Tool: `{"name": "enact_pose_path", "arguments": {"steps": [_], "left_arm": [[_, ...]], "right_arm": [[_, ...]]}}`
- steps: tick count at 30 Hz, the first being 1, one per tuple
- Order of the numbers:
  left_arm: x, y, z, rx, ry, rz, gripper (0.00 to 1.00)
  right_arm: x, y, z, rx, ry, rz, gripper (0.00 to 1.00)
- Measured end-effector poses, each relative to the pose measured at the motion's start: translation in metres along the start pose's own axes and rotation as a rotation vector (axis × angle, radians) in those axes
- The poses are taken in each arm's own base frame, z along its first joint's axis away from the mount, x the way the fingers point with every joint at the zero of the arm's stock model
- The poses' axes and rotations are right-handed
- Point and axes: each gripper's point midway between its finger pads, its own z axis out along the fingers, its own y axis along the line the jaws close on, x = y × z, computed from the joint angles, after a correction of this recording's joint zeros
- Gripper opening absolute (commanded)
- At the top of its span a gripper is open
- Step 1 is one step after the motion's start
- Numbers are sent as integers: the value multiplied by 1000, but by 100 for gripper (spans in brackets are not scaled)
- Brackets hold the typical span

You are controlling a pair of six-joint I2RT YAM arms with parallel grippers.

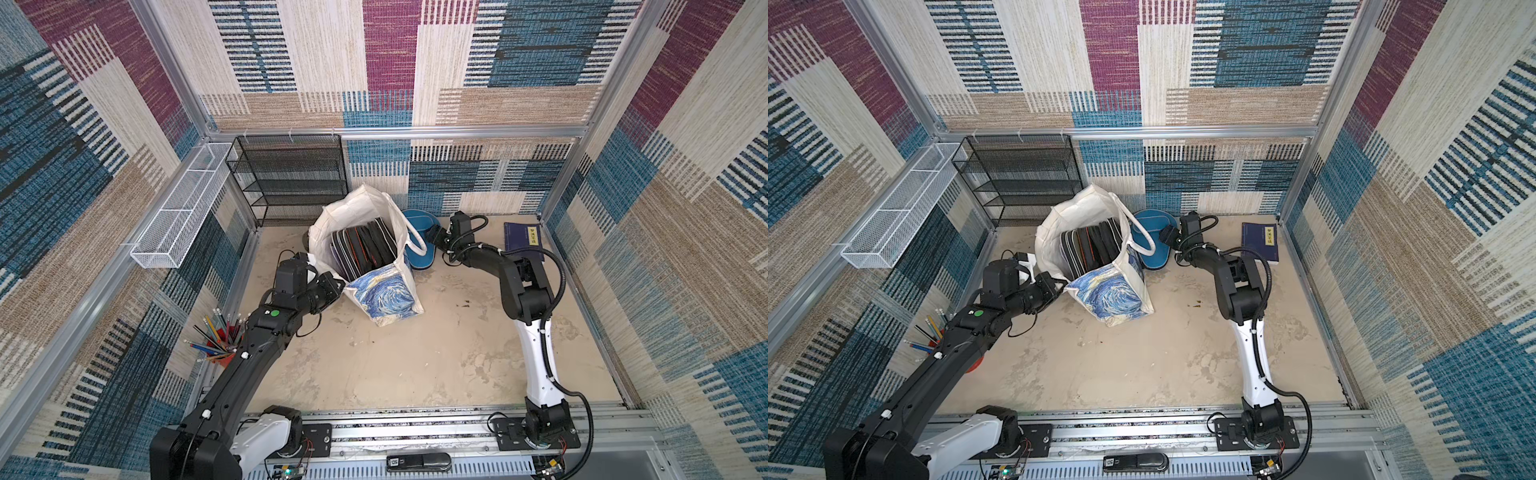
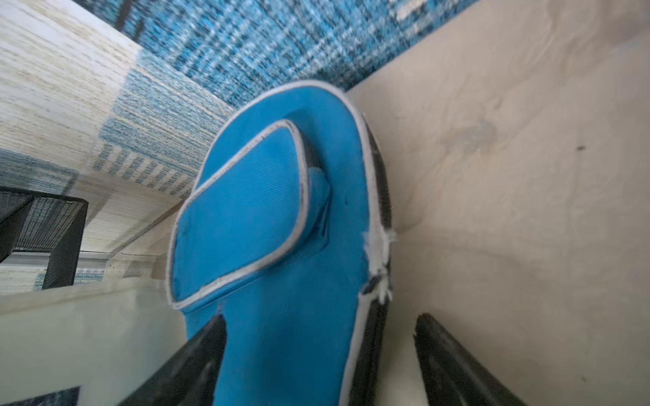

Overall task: Remove the ping pong set from the canvas bag
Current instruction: Place the ping pong set at the center of the board.

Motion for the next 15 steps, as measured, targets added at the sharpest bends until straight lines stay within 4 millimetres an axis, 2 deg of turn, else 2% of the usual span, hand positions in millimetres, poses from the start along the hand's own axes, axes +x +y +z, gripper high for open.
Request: {"name": "enact_pose_path", "arguments": {"steps": [2,8,12,15], "left_arm": [[0,0,0,0,1,0,0],[0,0,5,15,4,2,0],[1,-2,6,30,4,6,0],[0,-3,7,37,1,8,0]], "right_arm": [[-10,10,-14,-8,-30,-25,100],[-40,45,-65,-60,-111,-99,99],[-50,67,-103,-89,-148,-160,99],[-57,101,-138,-129,-184,-238,99]]}}
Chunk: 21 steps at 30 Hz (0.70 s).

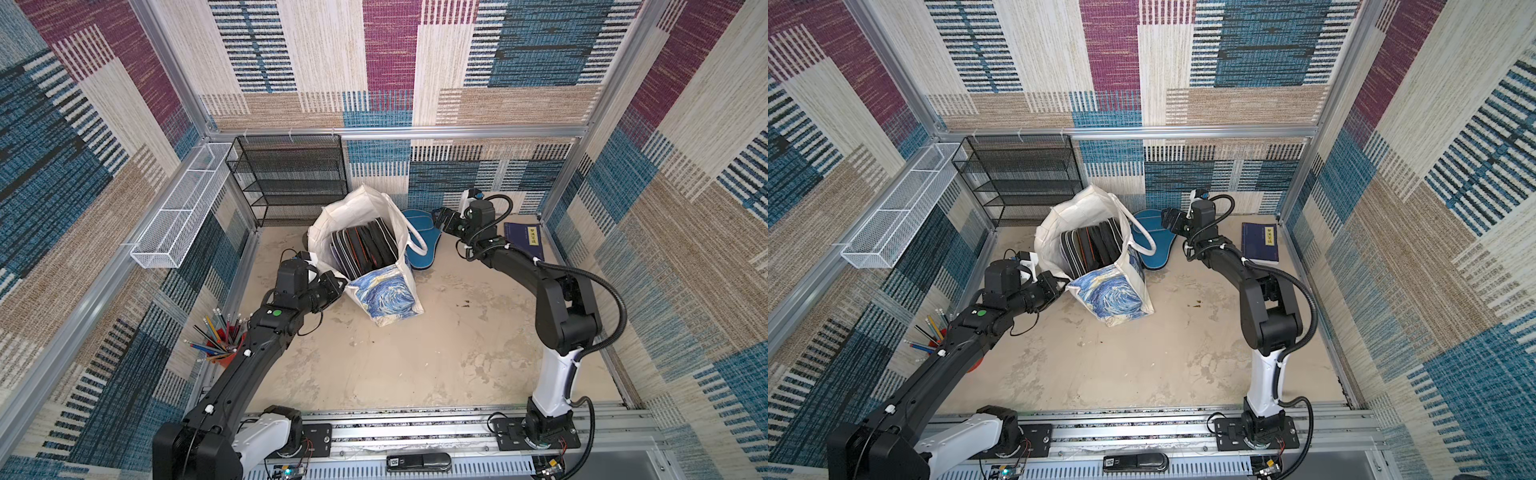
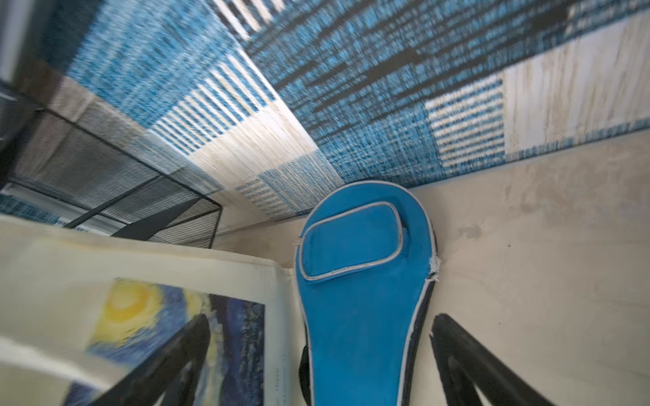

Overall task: Remove the ping pong set from the canvas bag
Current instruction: Place the ping pong set at the center of the board, then adjust the canvas bag at the center of the board.

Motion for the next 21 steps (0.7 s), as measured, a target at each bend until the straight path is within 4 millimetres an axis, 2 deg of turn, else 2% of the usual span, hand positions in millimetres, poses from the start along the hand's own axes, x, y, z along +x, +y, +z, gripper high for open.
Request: {"name": "enact_pose_path", "arguments": {"steps": [3,5,9,11,16,18,21], "left_arm": [[-1,-2,1,11,0,3,0],[-1,-4,1,19,-1,5,0],[-3,-8,1,40,-7,12,0],[-3,-9,1,47,-9,14,0],[-3,-11,2,67,-11,18,0],[-3,-15,2,84,-10,22,0],[-4,-16,1,91,-14,25,0]], "right_arm": [[-20,53,-29,-77,-47,-94,99],[-26,93,-47,-138,-63,-161,100],[-14,162,-72,-236,-45,-281,100],[1,188,-79,-279,-11,-330,100],[41,231,-86,-348,83,-397,95],[66,248,-86,-377,133,-423,92],[107,261,-87,-416,226,-454,88]]}}
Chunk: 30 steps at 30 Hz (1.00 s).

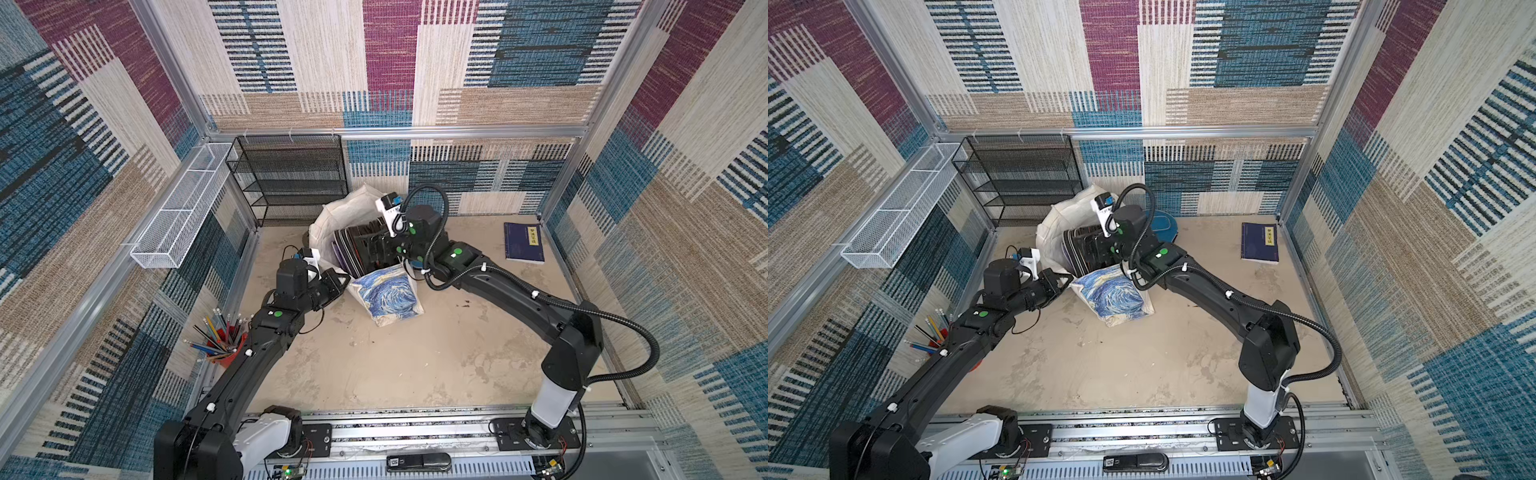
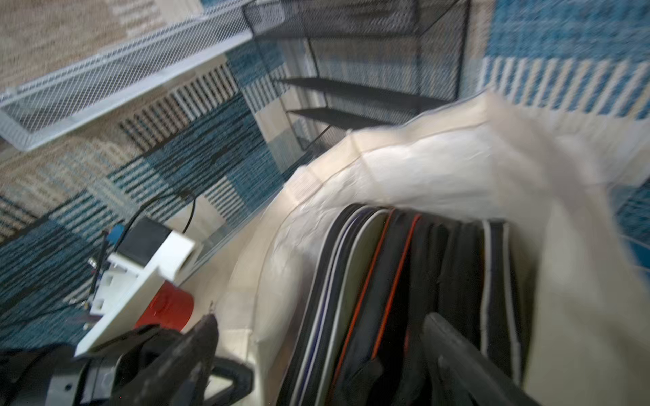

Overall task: Remove the ping pong set from the canvas bag
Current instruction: Adjust the canvas bag at the center of the board.

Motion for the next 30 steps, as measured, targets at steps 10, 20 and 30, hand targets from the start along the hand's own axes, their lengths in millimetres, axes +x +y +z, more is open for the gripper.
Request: {"name": "enact_pose_path", "arguments": {"steps": [10,20,30], "left_arm": [[9,1,-2,23,16,-11,0],[31,35,10,-27,44,-34,0],[30,46,18,-40,20,-20,0]], "right_arm": [[78,-5,-9,15,142,59,86],[143,-24,2,50,180,97,88],[106,-28,3,100,121,85,92]]}}
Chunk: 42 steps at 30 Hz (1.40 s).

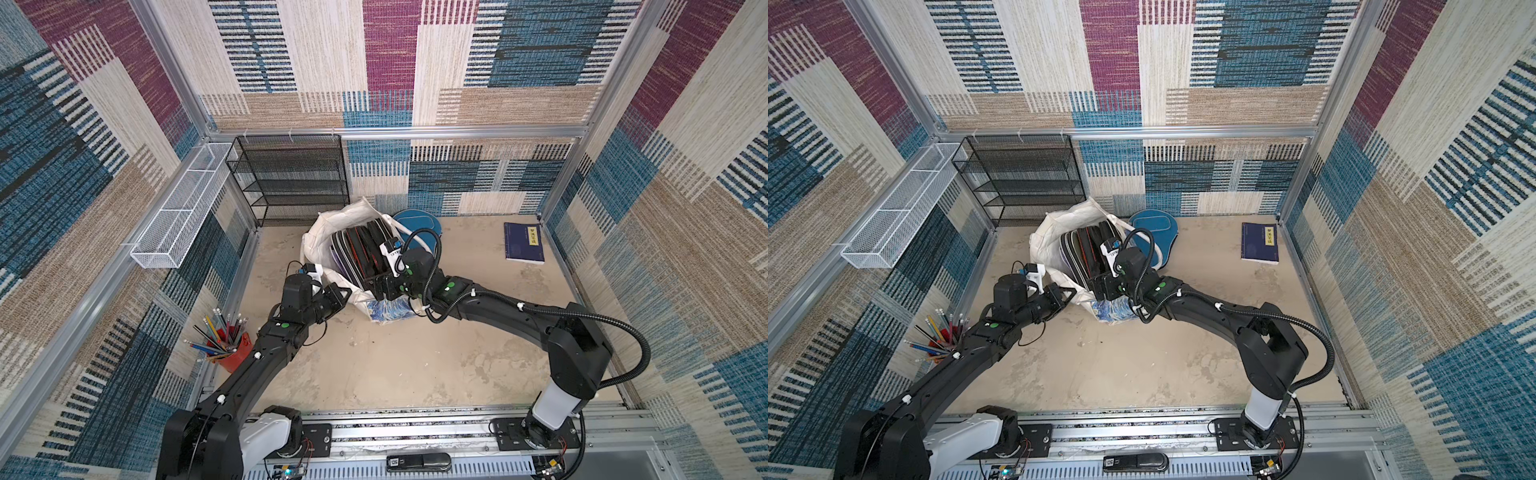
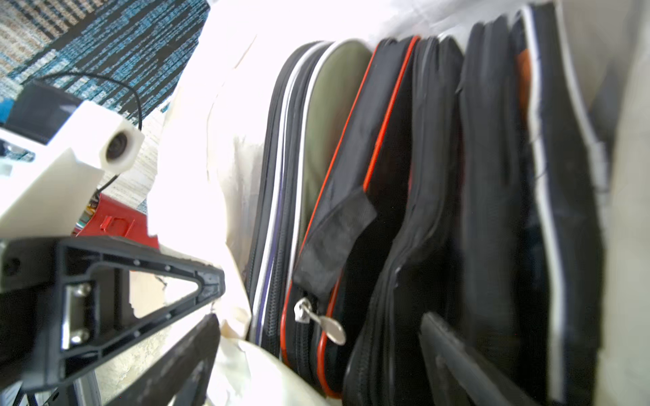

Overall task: Remove the ping pong set from the canvas bag
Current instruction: Adjust the canvas bag at the center of the board, then pick up the ping pong set from the canvas bag.

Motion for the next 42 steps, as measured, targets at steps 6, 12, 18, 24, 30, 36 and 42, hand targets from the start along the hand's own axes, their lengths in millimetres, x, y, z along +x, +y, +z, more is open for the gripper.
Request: {"name": "enact_pose_path", "arguments": {"steps": [6,12,18,24,30,36,42], "left_arm": [[-3,4,4,-5,-16,9,0],[-4,4,2,-4,-25,11,0],[-5,3,1,-4,-32,16,0],[-4,4,1,-5,-33,17,0],[-7,2,-4,-6,-54,26,0],[-7,2,-4,-7,-55,32,0],[-6,4,-3,-9,-51,31,0]], "right_arm": [[-49,-2,2,27,-64,-21,94],[-74,-11,26,52,-63,-31,91],[-87,-18,55,59,-41,-29,80],[-106,-44,79,99,-23,-7,75],[-110,-75,84,199,21,-3,69],[-96,-103,82,289,84,-27,65],[-85,-119,83,336,107,-47,60]]}}
